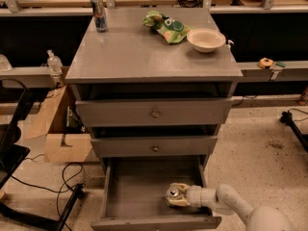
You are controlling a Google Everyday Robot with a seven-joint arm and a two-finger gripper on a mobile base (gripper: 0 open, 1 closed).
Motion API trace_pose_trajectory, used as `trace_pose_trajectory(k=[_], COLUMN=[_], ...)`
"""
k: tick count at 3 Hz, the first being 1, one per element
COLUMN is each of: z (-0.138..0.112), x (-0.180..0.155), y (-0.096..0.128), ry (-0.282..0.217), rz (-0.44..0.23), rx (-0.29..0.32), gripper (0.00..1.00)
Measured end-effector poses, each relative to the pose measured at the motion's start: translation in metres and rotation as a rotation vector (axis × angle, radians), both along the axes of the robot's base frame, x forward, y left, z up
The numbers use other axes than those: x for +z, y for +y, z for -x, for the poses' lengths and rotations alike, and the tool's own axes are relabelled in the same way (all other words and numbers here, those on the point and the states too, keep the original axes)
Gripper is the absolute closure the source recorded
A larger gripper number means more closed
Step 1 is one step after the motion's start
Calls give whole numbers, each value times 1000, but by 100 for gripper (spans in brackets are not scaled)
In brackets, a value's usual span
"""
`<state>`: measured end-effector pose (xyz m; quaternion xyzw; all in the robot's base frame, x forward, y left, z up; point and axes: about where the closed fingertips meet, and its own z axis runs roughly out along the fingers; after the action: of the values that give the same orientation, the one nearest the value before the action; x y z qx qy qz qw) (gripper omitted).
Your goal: Pick 7up can from bottom drawer and place on counter
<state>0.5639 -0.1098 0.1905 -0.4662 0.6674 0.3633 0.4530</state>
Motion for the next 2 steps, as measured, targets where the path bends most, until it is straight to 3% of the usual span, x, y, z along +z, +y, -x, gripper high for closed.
trace_pose_trajectory(k=[1, 2], z=[1, 7], x=[66, 164], y=[-30, -73], ry=[-28, -77], rz=[26, 22], rx=[-53, -148], gripper=[100, 100])
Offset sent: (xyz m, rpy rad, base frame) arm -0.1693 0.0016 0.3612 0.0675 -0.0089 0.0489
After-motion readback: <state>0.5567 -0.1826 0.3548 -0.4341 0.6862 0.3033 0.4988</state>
